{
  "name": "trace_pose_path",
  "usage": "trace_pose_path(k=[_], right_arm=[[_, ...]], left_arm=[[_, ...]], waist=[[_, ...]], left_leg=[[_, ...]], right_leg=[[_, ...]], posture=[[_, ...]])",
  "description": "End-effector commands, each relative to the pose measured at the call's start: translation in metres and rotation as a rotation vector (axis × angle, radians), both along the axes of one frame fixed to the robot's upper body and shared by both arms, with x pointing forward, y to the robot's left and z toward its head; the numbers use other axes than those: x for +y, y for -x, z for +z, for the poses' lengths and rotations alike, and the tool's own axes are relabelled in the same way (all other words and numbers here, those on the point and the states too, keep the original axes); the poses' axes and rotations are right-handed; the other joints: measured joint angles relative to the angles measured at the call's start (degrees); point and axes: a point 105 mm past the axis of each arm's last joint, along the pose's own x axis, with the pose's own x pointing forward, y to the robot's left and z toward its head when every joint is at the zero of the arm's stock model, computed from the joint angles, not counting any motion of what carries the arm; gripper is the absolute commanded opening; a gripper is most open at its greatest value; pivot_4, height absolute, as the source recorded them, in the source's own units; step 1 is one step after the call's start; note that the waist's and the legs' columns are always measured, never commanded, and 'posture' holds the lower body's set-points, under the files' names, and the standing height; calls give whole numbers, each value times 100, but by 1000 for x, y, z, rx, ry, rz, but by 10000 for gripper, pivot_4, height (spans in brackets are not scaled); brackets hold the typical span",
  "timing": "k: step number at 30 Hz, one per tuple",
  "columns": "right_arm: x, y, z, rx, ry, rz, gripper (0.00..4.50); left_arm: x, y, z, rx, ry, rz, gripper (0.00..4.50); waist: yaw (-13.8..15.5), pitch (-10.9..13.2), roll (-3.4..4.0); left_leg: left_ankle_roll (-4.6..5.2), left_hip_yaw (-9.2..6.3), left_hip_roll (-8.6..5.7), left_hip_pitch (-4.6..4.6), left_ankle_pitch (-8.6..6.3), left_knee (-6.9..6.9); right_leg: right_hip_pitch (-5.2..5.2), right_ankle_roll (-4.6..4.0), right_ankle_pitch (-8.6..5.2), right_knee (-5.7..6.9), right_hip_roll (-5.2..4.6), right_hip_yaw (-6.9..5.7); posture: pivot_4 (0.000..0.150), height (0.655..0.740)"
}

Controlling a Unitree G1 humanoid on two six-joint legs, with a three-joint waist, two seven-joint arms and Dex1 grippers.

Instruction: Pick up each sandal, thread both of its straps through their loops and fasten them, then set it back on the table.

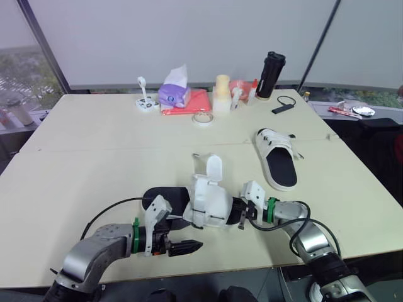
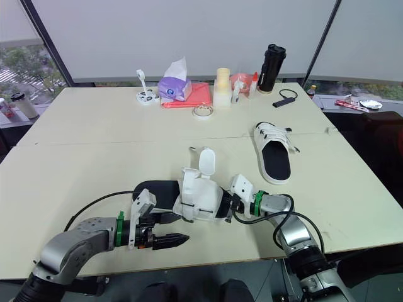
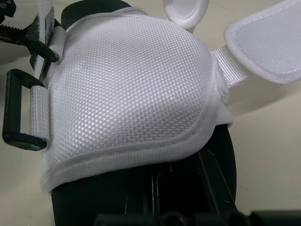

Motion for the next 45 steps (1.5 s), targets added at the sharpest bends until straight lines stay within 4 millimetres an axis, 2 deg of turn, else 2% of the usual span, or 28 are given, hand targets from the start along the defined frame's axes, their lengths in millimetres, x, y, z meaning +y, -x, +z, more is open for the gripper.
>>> trace_pose_path(k=[1, 7, 14, 17, 23, 24, 26, 31, 35, 41, 45], right_arm=[[-12, 18, -59, 202, 131, -39, 0], [-13, 17, -58, 199, 133, -44, 0], [-15, 16, -57, 196, 135, -52, 0], [-15, 17, -57, 196, 133, -57, 0], [-15, 17, -57, 195, 133, -55, 0], [-15, 17, -57, 195, 133, -54, 0], [-15, 17, -57, 195, 135, -51, 0], [-14, 16, -57, 189, 143, -42, 0], [-14, 15, -56, 185, 146, -38, 0], [-14, 13, -56, 182, 151, -33, 0], [-15, 12, -55, 179, 153, -33, 0]], left_arm=[[-15, 1, 8, -26, 38, -67, 44364], [-21, 7, 13, -26, 40, -232, 44364], [-20, -3, 17, -66, 32, -262, 44364], [-18, -6, 22, -68, 46, -253, 35206], [-14, 2, 21, -47, 39, -259, 3506], [-13, 4, 21, -42, 37, -260, 599], [-10, 9, 19, -21, 29, -264, 599], [7, 42, 4, 94, -40, -354, 599], [22, 61, 0, 177, -70, -413, 599], [24, 70, 6, 173, -81, -490, 599], [15, 64, 27, 111, -36, -533, 599]], waist=[[1, 0, 0], [-10, 0, -3], [-13, 0, -4], [-16, 0, -6], [-20, 1, -5], [-19, 1, -5], [-20, 1, -5], [-37, 3, -1], [-26, 6, 2], [-41, 6, 2], [-36, 6, 1]], left_leg=[[0, 0, -1, 0, 0, 0], [-4, 0, -4, -4, -2, 0], [-8, -1, -3, -3, -5, 0], [-9, 0, -3, -3, -5, 0], [-9, -1, -3, -3, -6, -1], [-9, -1, -3, -3, -6, -2], [-10, -1, -3, -4, -6, -2], [-15, -1, -2, -4, -9, -9], [-30, -3, -2, -5, -18, -9], [-57, -4, -2, -2, -34, -8], [-63, -4, -2, -2, -37, -8]], right_leg=[[0, 0, 0, 0, 0, 0], [-6, 0, 0, -1, 1, -2], [-11, 0, 1, -2, 2, -4], [-11, 0, 1, -2, 1, -3], [-12, 0, 0, -2, 0, -3], [-12, 0, 0, -2, 0, -3], [-13, 0, 0, -2, 0, -3], [-20, 0, 0, -4, -1, -3], [-26, 0, 0, -6, -5, -3], [-38, 0, 0, -9, -8, -3], [-45, -1, 1, -10, -5, -4]], posture=[[1500, 7400], [1500, 7400], [1500, 7400], [1500, 7400], [1500, 7400], [1500, 7400], [1500, 7400], [1500, 7400], [1500, 7400], [1500, 7400], [1500, 7400]])
